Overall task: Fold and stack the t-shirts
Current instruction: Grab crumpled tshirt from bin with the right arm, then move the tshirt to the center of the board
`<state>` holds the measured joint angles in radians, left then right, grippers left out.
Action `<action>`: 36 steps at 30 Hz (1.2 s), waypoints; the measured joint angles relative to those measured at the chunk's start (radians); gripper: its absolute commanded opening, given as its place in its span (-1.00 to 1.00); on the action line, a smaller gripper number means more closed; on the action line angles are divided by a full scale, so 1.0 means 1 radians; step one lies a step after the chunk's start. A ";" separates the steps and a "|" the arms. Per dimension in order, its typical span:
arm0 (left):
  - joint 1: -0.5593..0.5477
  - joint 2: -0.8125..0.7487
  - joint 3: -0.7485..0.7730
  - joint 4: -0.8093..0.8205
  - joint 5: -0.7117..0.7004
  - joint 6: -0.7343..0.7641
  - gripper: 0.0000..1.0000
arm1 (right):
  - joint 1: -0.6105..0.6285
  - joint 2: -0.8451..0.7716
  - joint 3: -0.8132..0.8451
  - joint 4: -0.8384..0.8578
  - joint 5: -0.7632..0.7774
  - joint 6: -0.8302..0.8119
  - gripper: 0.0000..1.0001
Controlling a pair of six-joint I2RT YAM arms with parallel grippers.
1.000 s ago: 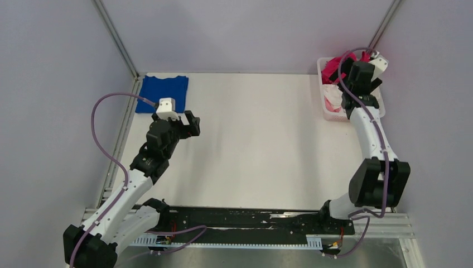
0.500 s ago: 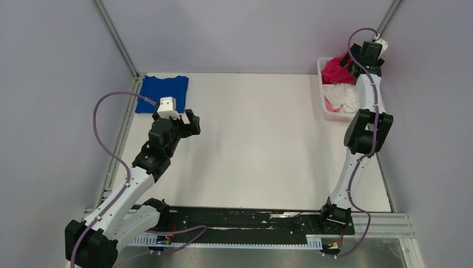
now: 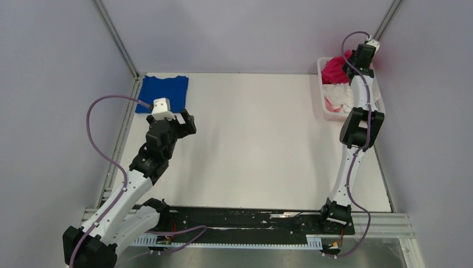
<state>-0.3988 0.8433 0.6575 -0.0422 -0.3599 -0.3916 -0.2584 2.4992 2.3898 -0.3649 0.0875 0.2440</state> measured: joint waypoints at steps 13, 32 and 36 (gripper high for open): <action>0.000 0.001 0.015 -0.064 -0.043 -0.037 1.00 | 0.045 -0.299 -0.090 0.124 -0.172 0.020 -1.00; 0.000 -0.036 0.021 -0.137 -0.093 -0.101 1.00 | 0.489 -0.744 -0.275 0.265 -0.685 0.065 -1.00; 0.000 -0.042 0.028 -0.170 -0.110 -0.122 1.00 | 0.555 -0.818 -0.450 0.252 -0.673 0.068 -1.00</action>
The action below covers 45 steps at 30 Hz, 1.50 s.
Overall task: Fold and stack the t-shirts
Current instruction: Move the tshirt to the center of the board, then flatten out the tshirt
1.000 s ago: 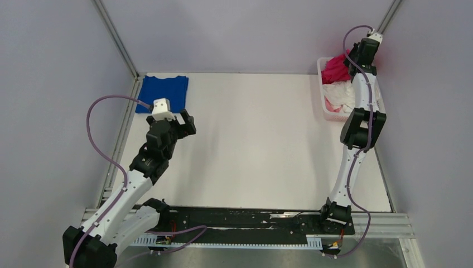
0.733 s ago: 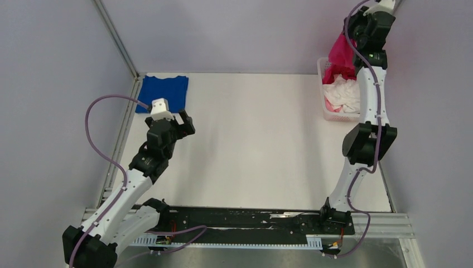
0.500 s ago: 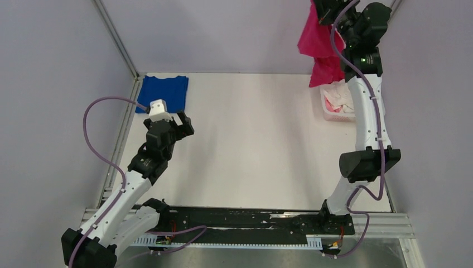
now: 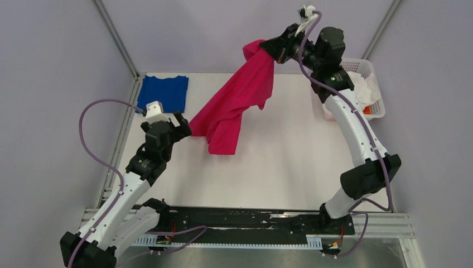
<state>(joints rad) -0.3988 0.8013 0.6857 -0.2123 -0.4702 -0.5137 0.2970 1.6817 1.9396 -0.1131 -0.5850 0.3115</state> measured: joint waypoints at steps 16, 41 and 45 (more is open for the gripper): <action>0.000 0.232 0.057 -0.057 0.037 -0.115 1.00 | -0.150 -0.537 -1.174 -0.095 0.613 0.204 1.00; 0.107 0.786 0.145 0.032 0.397 -0.140 0.38 | -0.150 -0.500 -1.178 -0.172 0.858 0.208 1.00; 0.106 0.789 0.145 0.031 0.430 -0.143 0.21 | -0.153 -0.492 -1.178 -0.192 0.900 0.211 1.00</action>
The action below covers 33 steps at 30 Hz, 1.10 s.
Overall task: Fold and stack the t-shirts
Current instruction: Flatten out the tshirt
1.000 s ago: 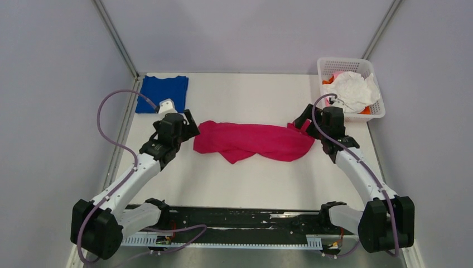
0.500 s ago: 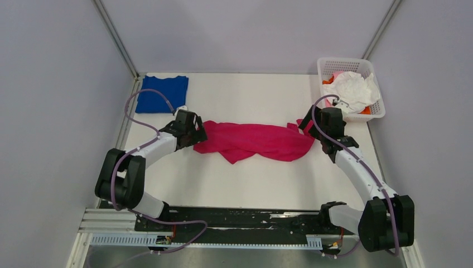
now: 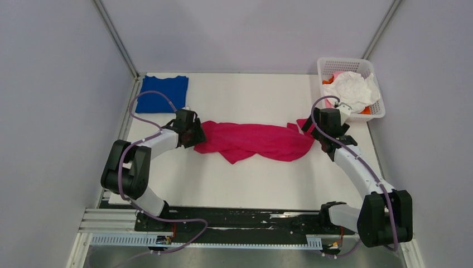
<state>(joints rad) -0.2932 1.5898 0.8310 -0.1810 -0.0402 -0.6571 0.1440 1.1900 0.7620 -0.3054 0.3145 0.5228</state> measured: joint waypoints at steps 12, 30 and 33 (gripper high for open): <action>-0.080 -0.002 -0.002 -0.055 -0.013 0.001 -1.00 | -0.033 0.044 0.018 -0.017 0.021 0.010 0.92; -0.087 -0.369 -0.063 -0.058 0.023 0.039 -1.00 | -0.076 0.417 0.193 -0.030 -0.109 0.014 -0.61; -0.087 -0.380 -0.077 -0.060 0.026 0.039 -1.00 | -0.076 0.430 0.193 -0.034 -0.120 0.015 -0.99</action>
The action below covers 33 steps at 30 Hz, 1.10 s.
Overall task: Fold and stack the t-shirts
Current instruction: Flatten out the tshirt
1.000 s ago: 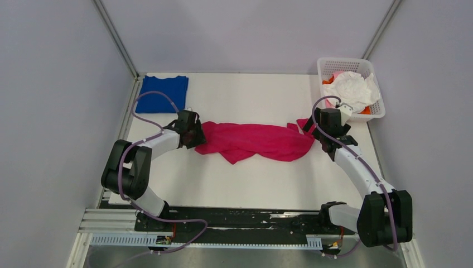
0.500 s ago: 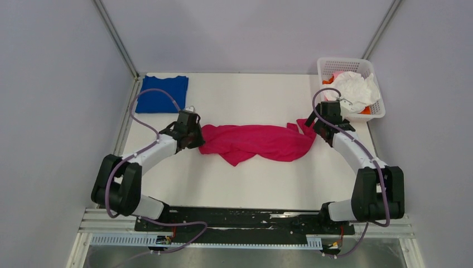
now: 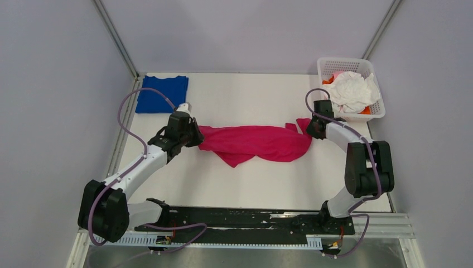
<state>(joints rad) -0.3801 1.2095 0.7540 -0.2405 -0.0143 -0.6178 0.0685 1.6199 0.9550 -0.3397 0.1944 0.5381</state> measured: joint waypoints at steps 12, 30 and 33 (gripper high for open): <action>0.000 -0.220 0.006 0.007 0.004 0.019 -1.00 | 0.000 -0.343 -0.010 -0.013 -0.042 -0.021 -1.00; 0.000 -0.719 0.226 0.068 -0.135 0.091 -1.00 | 0.000 -1.050 0.123 0.000 -0.248 -0.098 -1.00; 0.000 -0.758 0.243 0.053 -0.138 0.090 -1.00 | 0.000 -1.091 0.149 -0.001 -0.273 -0.098 -1.00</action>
<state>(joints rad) -0.3805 0.4515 0.9966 -0.1871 -0.1528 -0.5274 0.0685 0.5293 1.1038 -0.3408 -0.0784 0.4400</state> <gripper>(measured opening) 0.009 0.009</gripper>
